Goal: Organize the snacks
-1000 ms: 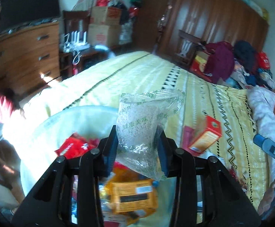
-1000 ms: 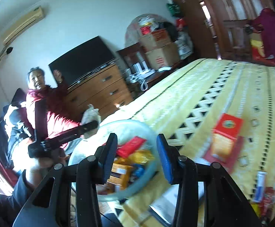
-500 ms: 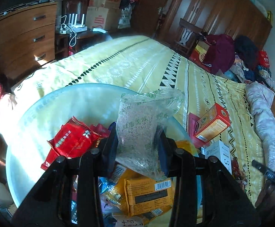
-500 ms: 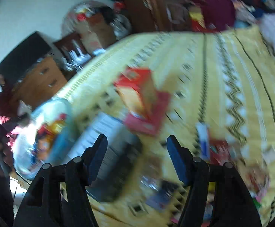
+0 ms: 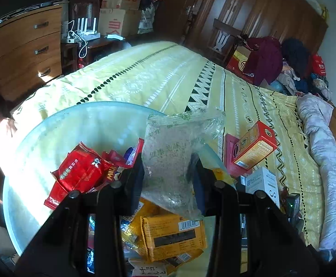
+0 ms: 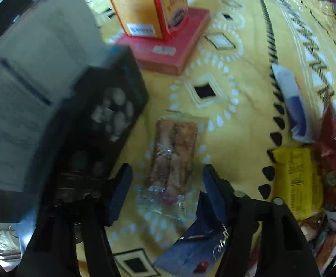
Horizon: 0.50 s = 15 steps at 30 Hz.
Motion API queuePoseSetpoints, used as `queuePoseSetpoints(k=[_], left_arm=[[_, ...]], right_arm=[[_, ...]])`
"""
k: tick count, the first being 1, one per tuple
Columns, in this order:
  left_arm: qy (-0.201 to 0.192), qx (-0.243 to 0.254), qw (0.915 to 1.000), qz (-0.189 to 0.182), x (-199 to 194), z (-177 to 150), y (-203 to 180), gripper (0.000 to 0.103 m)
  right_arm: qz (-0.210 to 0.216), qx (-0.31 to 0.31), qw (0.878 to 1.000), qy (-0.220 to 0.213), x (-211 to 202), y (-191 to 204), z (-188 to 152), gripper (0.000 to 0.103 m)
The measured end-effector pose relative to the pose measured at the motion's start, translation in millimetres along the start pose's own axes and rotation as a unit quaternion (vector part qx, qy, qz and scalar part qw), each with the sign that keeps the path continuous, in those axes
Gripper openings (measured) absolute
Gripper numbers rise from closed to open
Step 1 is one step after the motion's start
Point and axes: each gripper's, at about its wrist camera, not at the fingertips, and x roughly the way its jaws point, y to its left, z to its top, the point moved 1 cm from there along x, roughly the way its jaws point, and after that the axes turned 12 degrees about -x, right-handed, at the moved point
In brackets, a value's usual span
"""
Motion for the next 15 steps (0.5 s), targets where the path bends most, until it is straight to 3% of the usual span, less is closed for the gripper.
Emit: queuePoseSetpoints(k=[1,2,6,11,14,15], left_arm=[[0.0,0.003,1.0,0.001,0,0,0,0.039],[-0.002,0.004,1.0,0.001,-1,1,3,0.039],[-0.006,-0.007,1.0,-0.002,-3,4,10,0.039],[-0.019,-0.007,0.9998,-0.003,-12,7,10,0.039],[-0.025,-0.016,0.9995,-0.001,-14,11,14,0.039],[-0.027,-0.021,0.9994,0.001,-14,12,15,0.039]], right_arm=[[-0.005,0.002,1.0,-0.006,0,-3,-2,0.044],[-0.002,0.007,1.0,-0.018,-4,-5,-4,0.042],[-0.018,0.022,0.996,-0.083,-51,-19,-10,0.04],[-0.048,0.017,0.977,-0.205,-161,-14,15,0.04],[-0.012,-0.018,0.963,-0.267,-213,23,48,0.04],[0.017,-0.036,0.958,-0.284,-227,42,63,0.04]])
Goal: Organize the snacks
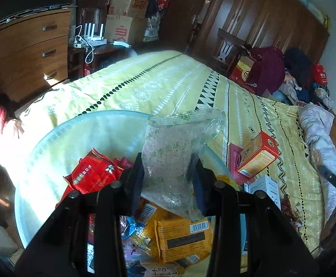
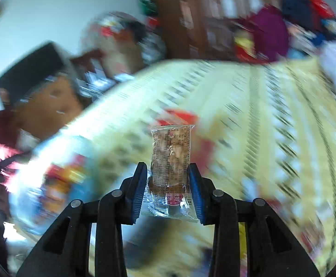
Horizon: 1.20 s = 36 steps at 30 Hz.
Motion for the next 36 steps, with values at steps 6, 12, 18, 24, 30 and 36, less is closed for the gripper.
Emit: queuePoseSetpoints(k=[6,12,18,24,30,36], left_arm=[[-0.01,-0.015,0.9995,0.025,4,5,10,0.039],[-0.011,-0.009,0.9988,0.046,8,6,12,0.04],[-0.016,0.0,0.9983,0.055,0,7,6,0.044],[-0.03,0.05,0.9981,0.021,-36,-2,-40,0.044],[-0.051,0.115,0.9883,-0.086,-110,-21,-130,0.045],[-0.044,0.132,0.9733,-0.182,-179,-33,-196,0.045]], right_arm=[[0.154,-0.036,0.987,-0.003,38,100,67,0.04],[0.212,-0.088,0.972,0.052,101,189,82,0.042],[0.211,-0.085,0.972,0.05,105,195,71,0.066],[0.169,-0.058,0.984,0.019,12,134,39,0.067],[0.101,-0.035,0.993,-0.046,-134,71,29,0.071],[0.042,-0.024,0.986,-0.157,-297,29,40,0.084]])
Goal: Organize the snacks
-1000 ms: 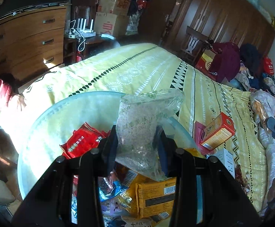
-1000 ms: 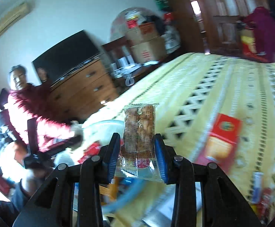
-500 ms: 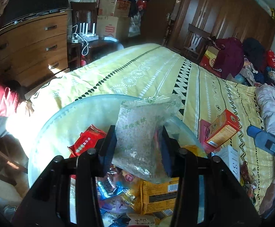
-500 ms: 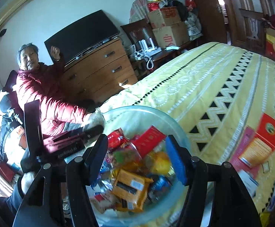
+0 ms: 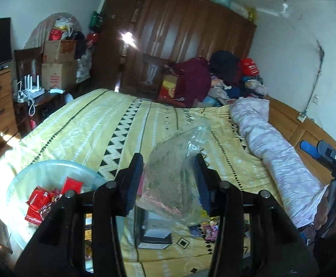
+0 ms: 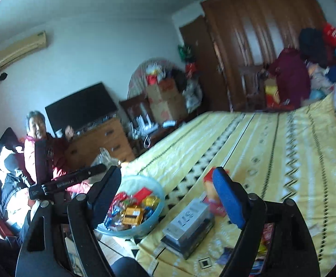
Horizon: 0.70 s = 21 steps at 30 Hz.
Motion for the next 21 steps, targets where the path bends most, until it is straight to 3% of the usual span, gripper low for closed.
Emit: queuePoseSetpoints(k=[5,7,11,14,17,21], left_arm=[[-0.02,0.043,0.9968,-0.065,-39,12,-64,0.049],[-0.027,0.062,0.9948,-0.076,-50,16,-85,0.062],[-0.025,0.089,0.9922,-0.084,-46,9,-104,0.07],[-0.002,0.081,0.9922,-0.095,-23,-7,-104,0.07],[0.03,0.084,0.9917,-0.093,0,-36,-103,0.07],[0.107,0.088,0.9876,-0.073,42,-108,-72,0.072]], right_arm=[[-0.046,-0.037,0.998,-0.037,-93,-4,34,0.084],[-0.071,-0.054,0.995,-0.045,-126,-6,45,0.084],[-0.087,-0.053,0.994,-0.045,-173,-13,54,0.089],[-0.096,-0.031,0.994,-0.044,-189,-21,28,0.091],[-0.104,0.001,0.994,-0.016,-180,-34,-20,0.092],[-0.102,0.047,0.992,0.055,-146,-51,-110,0.092]])
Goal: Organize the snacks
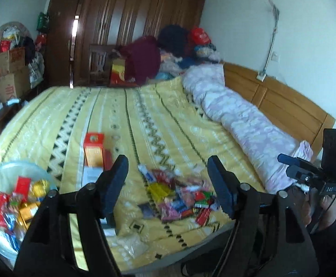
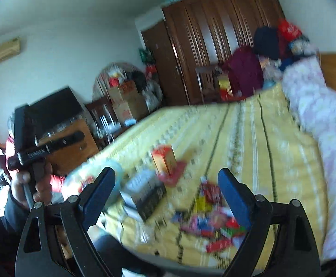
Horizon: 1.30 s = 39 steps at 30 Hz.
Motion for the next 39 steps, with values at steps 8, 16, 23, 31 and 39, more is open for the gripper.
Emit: queuePoseSetpoints(k=[8,16,23,31,39], left_arm=[[0.215,-0.096,0.9624,0.136,140,-206,96,0.061],[0.19,-0.177,0.9452,0.197,191,-227,107,0.074],[0.18,-0.138,0.9467,0.229,216,-220,108,0.078],[0.164,-0.066,0.9722,0.154,175,-204,63,0.037],[-0.019,-0.121,0.975,0.185,56,-53,101,0.038]], right_arm=[[0.039,0.152,0.981,0.111,82,-44,-158,0.092],[0.056,0.143,0.978,0.141,112,-56,-180,0.092],[0.077,0.174,0.967,0.167,131,-65,-207,0.092],[0.078,0.182,0.967,0.161,143,-66,-209,0.09],[0.104,0.16,0.967,0.167,172,-51,-187,0.09]])
